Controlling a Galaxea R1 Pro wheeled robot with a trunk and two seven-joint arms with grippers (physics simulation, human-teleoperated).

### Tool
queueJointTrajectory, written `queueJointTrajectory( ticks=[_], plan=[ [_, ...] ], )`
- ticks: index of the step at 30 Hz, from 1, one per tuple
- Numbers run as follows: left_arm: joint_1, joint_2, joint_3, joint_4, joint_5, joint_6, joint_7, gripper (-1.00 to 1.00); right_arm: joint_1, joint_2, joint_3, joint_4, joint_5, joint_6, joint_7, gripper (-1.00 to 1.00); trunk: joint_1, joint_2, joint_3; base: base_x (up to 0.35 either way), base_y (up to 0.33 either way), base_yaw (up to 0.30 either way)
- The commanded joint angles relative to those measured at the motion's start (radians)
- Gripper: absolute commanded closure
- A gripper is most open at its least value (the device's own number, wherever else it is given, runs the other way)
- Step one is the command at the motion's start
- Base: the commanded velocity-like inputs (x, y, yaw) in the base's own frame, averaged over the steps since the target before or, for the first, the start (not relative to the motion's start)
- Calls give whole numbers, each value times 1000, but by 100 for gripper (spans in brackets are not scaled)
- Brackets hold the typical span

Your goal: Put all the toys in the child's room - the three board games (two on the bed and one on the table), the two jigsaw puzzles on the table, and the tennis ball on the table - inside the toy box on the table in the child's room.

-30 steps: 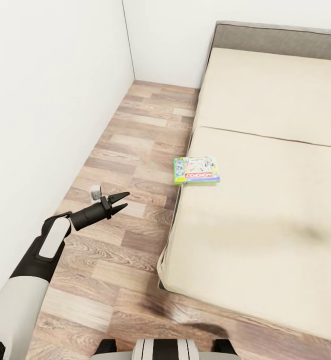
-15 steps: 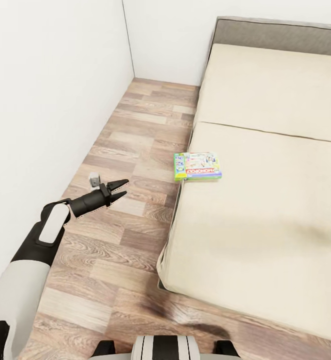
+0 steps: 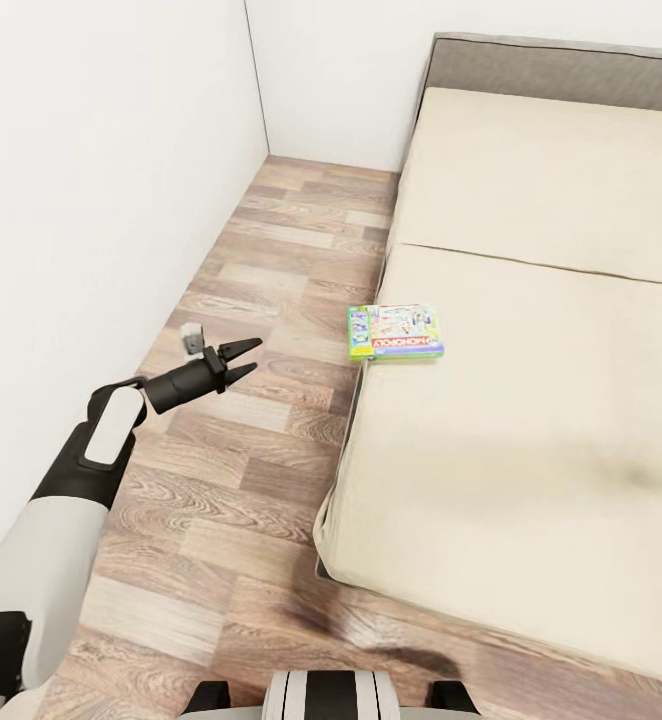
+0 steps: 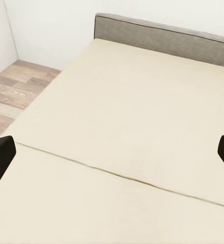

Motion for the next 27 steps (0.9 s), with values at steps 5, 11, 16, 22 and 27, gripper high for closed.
queueJointTrajectory(
  ticks=[5, 11, 16, 22, 27],
  plan=[
    [-8, -11, 2, 5, -3, -13, -4, -100, -6, 0, 1, -25, 5, 5, 8, -100, 0, 0, -1, 0, 0, 0],
    [-24, -18, 3, 18, -3, -36, -6, -100, -4, 0, 2, -65, 5, 5, 8, -100, 0, 0, -1, 0, 0, 0],
    [-57, -23, 2, 58, -3, -57, -9, -100, -3, -1, 2, -82, 4, 5, 8, -100, 0, 0, -1, 0, 0, -1],
    [-106, -26, -4, 160, -1, -126, -24, -100, -4, -1, 1, -93, 4, 5, 8, -100, 0, 0, -1, 0, 0, -37],
    [-128, -26, -29, 226, -2, -175, -56, -100, -5, -1, 1, -98, 4, 5, 8, -100, 0, 0, -1, 0, 0, -108]
  ],
)
